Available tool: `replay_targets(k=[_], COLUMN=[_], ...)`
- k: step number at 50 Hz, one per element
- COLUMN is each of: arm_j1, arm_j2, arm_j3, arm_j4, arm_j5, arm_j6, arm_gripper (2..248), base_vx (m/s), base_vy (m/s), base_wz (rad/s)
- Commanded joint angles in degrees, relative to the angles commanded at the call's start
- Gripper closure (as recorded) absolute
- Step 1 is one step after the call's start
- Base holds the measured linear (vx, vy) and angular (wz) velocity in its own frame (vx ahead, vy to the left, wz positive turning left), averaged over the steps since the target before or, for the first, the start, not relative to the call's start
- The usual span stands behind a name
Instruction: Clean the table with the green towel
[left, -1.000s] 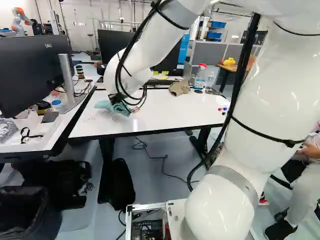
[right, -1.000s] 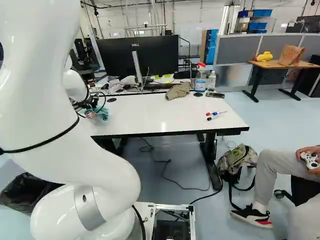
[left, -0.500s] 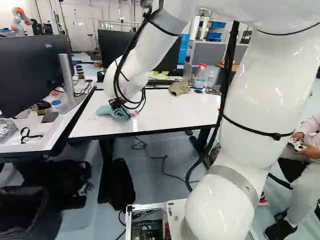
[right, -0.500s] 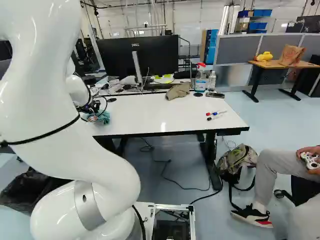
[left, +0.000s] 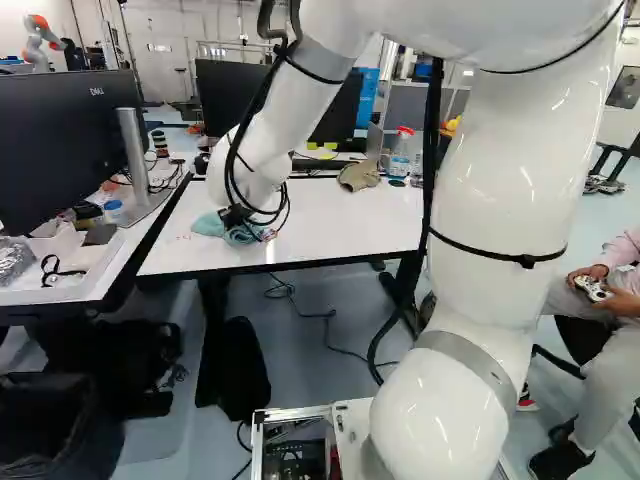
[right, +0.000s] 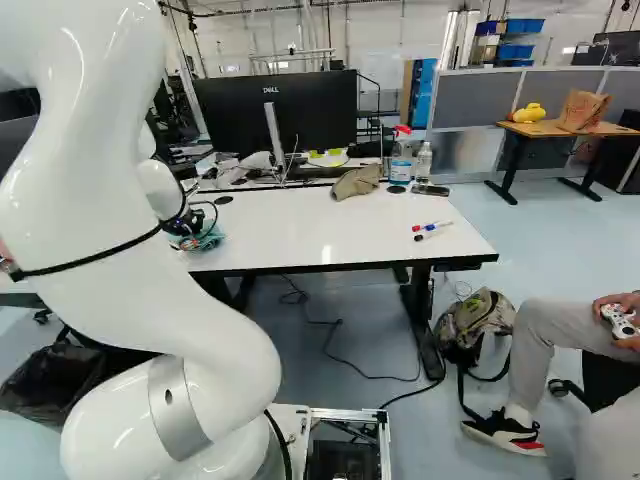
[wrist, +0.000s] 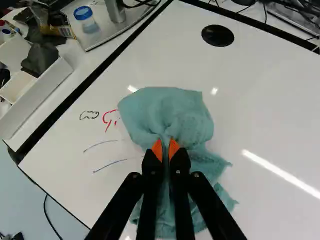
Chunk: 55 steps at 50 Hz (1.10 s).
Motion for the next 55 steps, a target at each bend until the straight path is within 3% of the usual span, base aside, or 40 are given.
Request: replay_targets(k=[38,55], arm_j1=[0.1,3.1], arm_j2=[-0.1,-0.3], arm_j3=[-0.1,-0.3], arm_j4=[0.0,0.0], arm_j5=[-3.4,-3.4], arm_j6=[0.0,0.0], arm_gripper=[215,215], base_vx=[0.0,0.0], base_vy=[0.0,0.0], base_wz=[0.0,0.0])
